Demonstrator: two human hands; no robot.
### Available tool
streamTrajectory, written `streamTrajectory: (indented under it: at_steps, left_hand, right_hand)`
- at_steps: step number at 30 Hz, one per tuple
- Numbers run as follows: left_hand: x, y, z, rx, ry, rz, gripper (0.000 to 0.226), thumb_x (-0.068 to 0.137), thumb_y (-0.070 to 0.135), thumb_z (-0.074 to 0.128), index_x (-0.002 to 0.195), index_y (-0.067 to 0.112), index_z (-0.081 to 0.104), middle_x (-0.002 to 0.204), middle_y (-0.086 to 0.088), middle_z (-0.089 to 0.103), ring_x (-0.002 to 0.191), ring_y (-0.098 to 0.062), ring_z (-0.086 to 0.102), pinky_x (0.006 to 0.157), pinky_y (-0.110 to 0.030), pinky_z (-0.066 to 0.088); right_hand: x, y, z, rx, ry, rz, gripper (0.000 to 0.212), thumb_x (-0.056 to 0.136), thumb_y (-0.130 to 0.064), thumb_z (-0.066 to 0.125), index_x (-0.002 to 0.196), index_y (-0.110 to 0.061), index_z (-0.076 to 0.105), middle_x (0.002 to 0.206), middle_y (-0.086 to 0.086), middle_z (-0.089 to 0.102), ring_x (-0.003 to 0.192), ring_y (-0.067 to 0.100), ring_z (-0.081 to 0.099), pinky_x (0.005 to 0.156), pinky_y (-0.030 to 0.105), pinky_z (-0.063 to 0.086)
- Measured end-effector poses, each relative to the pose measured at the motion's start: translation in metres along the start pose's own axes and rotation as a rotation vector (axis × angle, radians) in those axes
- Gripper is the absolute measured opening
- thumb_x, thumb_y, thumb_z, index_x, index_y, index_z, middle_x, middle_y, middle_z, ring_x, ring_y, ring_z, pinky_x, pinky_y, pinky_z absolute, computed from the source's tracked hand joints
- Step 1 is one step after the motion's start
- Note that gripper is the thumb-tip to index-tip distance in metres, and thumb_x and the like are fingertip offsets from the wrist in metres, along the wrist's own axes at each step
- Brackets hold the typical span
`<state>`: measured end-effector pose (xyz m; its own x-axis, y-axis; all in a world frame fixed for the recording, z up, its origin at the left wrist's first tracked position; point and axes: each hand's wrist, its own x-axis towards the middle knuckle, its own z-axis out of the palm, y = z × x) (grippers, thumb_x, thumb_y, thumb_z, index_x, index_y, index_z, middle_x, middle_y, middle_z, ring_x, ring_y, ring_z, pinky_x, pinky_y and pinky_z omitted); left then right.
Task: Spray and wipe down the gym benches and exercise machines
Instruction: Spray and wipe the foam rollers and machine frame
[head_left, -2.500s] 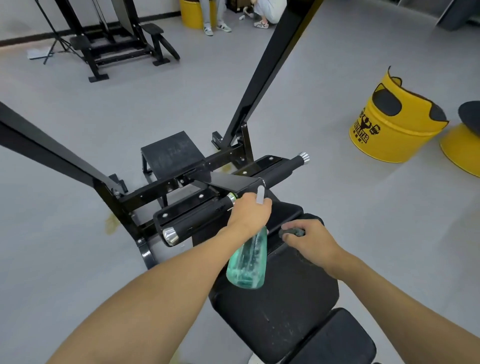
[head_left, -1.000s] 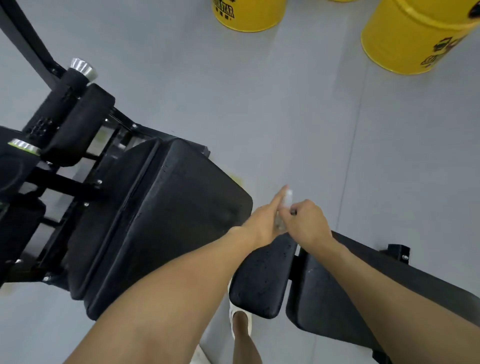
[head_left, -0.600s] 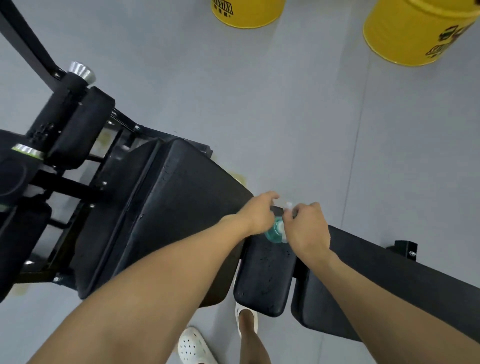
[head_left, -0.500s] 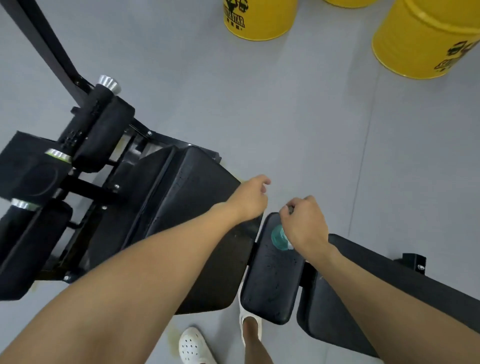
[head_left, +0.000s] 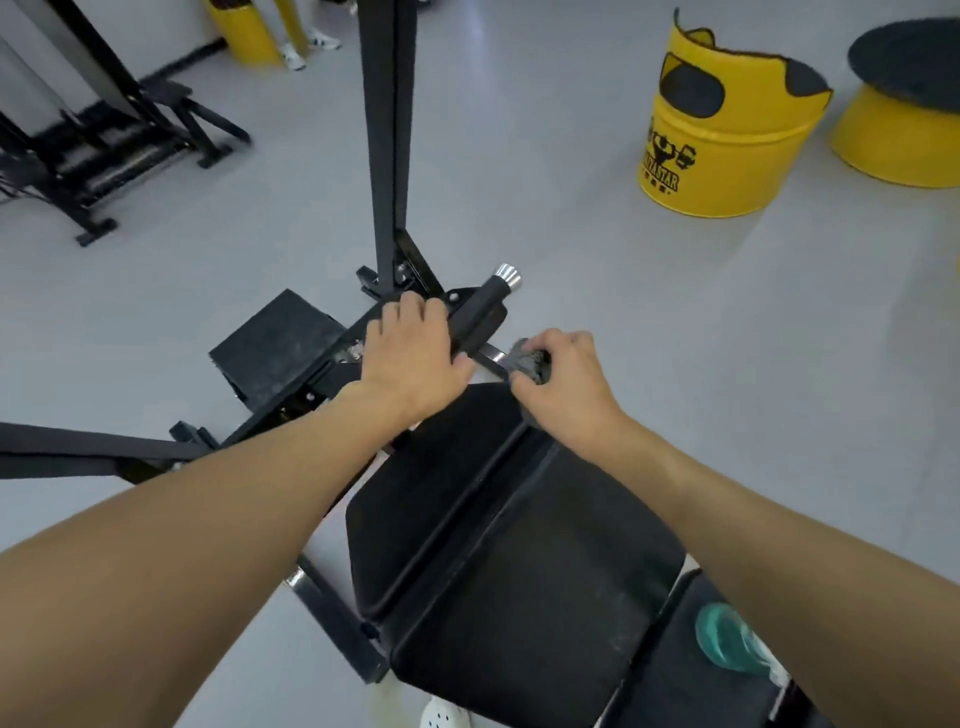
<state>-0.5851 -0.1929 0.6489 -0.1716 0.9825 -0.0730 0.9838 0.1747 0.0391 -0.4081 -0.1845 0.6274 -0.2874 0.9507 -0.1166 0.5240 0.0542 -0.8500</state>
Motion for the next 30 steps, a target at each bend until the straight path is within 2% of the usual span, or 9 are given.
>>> streamTrajectory:
  at_steps: [2,4,6,8,12,18,23,27,30]
  left_hand:
    - [0.001,-0.028,0.002,-0.029,-0.193,-0.139,0.074,0.086,0.066,0.053,0.137,0.013,0.042,0.136,-0.012,0.048,0.125,-0.035,0.049,0.098,-0.048,0.042]
    - [0.0,-0.044,0.012,-0.014,-0.329,-0.167,0.089,0.08,0.082,0.047,0.136,0.013,0.043,0.132,-0.01,0.055,0.118,-0.033,0.056,0.088,-0.045,0.048]
    - [-0.001,-0.054,0.024,0.094,-0.29,-0.097,0.091,0.079,0.087,0.039,0.13,0.013,0.048,0.123,-0.007,0.059,0.11,-0.031,0.061,0.078,-0.042,0.048]
    - [-0.001,-0.06,0.033,0.138,-0.196,-0.045,0.086,0.082,0.086,0.031,0.123,0.014,0.054,0.117,-0.007,0.059,0.105,-0.029,0.061,0.075,-0.041,0.047]
    - [0.001,-0.06,0.042,0.108,-0.156,-0.072,0.072,0.091,0.073,0.024,0.118,0.016,0.058,0.116,-0.008,0.058,0.106,-0.03,0.057,0.078,-0.04,0.045]
    - [0.001,-0.059,0.04,0.128,-0.173,-0.054,0.065,0.094,0.069,0.026,0.111,0.015,0.058,0.106,-0.008,0.058,0.099,-0.027,0.057,0.081,-0.04,0.05]
    - [0.001,-0.057,0.034,0.097,-0.198,-0.06,0.06,0.097,0.064,0.024,0.11,0.015,0.057,0.104,-0.008,0.054,0.095,-0.027,0.056,0.075,-0.039,0.044]
    - [0.002,-0.05,0.034,0.011,-0.191,-0.149,0.046,0.103,0.04,0.021,0.109,0.015,0.059,0.107,-0.013,0.055,0.095,-0.032,0.053,0.082,-0.041,0.044]
    - [0.004,-0.051,0.037,-0.035,-0.159,-0.13,0.037,0.102,0.033,0.024,0.098,0.013,0.055,0.1,-0.012,0.052,0.086,-0.029,0.047,0.078,-0.04,0.046]
  right_hand:
    - [0.023,-0.019,0.012,-0.048,-0.002,-0.081,0.03,0.095,-0.014,0.06,0.125,-0.013,0.056,0.117,0.003,0.037,0.078,-0.001,0.042,0.066,-0.009,0.029]
    - [0.046,-0.031,0.023,-0.085,0.042,-0.146,0.034,0.095,-0.012,0.061,0.128,-0.012,0.057,0.12,0.004,0.042,0.086,0.003,0.044,0.07,-0.008,0.028]
    - [0.069,-0.037,0.034,-0.137,0.092,-0.215,0.034,0.094,-0.01,0.06,0.128,-0.012,0.058,0.121,0.003,0.046,0.098,0.01,0.047,0.08,0.0,0.031]
    - [0.092,-0.038,0.042,-0.223,0.129,-0.292,0.033,0.096,-0.011,0.059,0.129,-0.011,0.059,0.118,0.001,0.048,0.106,0.017,0.05,0.088,0.016,0.038]
    - [0.131,-0.018,0.049,-0.537,0.128,-0.343,0.025,0.101,-0.017,0.05,0.119,-0.008,0.064,0.116,0.01,0.053,0.102,0.031,0.049,0.085,0.044,0.049]
    - [0.121,-0.012,0.075,-0.55,0.095,-0.403,0.017,0.088,0.004,0.059,0.101,0.003,0.07,0.102,0.017,0.058,0.086,0.033,0.057,0.071,0.04,0.052]
    - [0.118,-0.015,0.055,-0.567,-0.139,-0.56,0.024,0.093,0.002,0.052,0.106,-0.003,0.071,0.103,0.009,0.056,0.085,0.027,0.056,0.074,0.042,0.051]
    - [0.135,-0.009,0.05,-0.645,-0.018,-0.456,0.025,0.091,0.003,0.049,0.107,-0.001,0.067,0.107,0.015,0.054,0.097,0.037,0.051,0.078,0.047,0.051]
    - [0.124,-0.013,0.07,-0.61,0.012,-0.426,0.022,0.091,-0.002,0.051,0.107,0.001,0.066,0.107,0.017,0.055,0.093,0.033,0.054,0.077,0.039,0.049]
